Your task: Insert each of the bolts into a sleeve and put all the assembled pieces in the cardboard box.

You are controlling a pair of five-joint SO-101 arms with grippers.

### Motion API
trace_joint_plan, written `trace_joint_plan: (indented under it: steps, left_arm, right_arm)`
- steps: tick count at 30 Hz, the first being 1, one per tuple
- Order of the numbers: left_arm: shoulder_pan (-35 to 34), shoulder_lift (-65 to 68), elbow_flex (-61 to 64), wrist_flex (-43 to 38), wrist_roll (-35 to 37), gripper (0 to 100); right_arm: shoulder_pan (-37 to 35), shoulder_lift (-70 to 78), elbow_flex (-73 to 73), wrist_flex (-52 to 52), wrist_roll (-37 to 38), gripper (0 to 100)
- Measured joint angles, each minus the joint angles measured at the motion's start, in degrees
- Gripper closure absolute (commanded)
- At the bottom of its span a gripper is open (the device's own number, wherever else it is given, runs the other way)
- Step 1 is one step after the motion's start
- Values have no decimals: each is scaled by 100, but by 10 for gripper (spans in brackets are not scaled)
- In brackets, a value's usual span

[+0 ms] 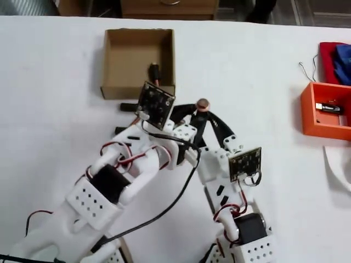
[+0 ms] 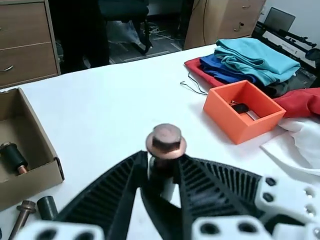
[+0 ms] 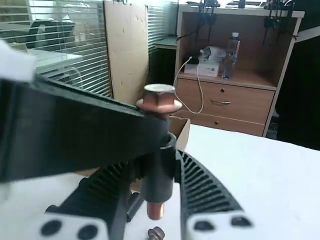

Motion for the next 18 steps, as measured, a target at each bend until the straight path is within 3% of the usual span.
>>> trace_joint_plan:
  steps: [6,18]
  left_arm:
    - [0,18,-273,141,0,854]
    - [-88,9,-1829,1240,0,854]
  right_arm:
    - [-9,-9,-9,62,-9,975]
    - [-9,-9,-9,70,-9,976]
